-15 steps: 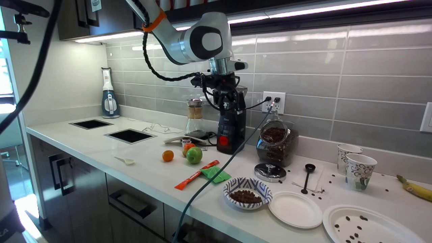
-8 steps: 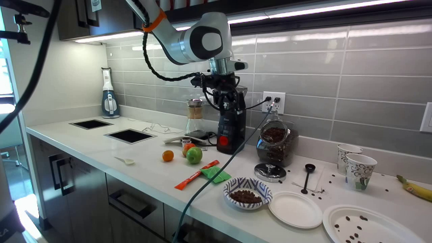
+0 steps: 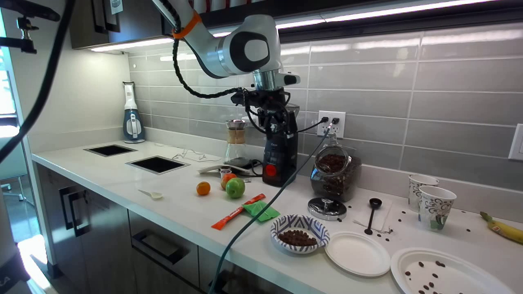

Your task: Transfer a spoonful of contents from the glass container to the right plate

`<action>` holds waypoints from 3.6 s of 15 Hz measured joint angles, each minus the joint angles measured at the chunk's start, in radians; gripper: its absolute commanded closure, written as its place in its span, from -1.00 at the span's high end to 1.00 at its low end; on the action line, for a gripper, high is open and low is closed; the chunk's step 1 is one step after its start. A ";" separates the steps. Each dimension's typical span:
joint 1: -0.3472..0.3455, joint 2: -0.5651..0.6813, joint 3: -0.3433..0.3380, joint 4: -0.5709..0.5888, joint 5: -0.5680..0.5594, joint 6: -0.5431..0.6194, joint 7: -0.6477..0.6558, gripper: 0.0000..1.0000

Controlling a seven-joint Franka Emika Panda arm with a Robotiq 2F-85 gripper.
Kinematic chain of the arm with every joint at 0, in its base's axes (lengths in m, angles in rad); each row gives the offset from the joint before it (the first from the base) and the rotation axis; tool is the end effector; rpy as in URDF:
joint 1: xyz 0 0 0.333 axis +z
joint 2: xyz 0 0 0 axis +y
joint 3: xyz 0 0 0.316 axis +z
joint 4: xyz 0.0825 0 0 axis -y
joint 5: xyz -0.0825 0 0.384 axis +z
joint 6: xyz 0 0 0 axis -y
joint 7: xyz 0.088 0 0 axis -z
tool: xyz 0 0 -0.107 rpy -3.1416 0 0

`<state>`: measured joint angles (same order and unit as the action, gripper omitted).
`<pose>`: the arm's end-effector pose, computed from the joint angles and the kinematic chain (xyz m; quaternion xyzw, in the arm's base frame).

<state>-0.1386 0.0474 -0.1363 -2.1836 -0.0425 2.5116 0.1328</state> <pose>0.5444 -0.1527 0.3962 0.9726 -0.1849 0.1383 0.0279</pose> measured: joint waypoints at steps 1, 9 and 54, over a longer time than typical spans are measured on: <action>0.000 0.000 0.000 0.000 0.000 0.000 0.000 1.00; -0.002 0.007 -0.006 0.009 0.001 0.001 0.008 1.00; -0.331 0.888 -0.004 0.841 0.067 0.050 -0.430 0.99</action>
<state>-0.4693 0.9349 -0.1399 -1.3428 0.0250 2.5619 -0.2973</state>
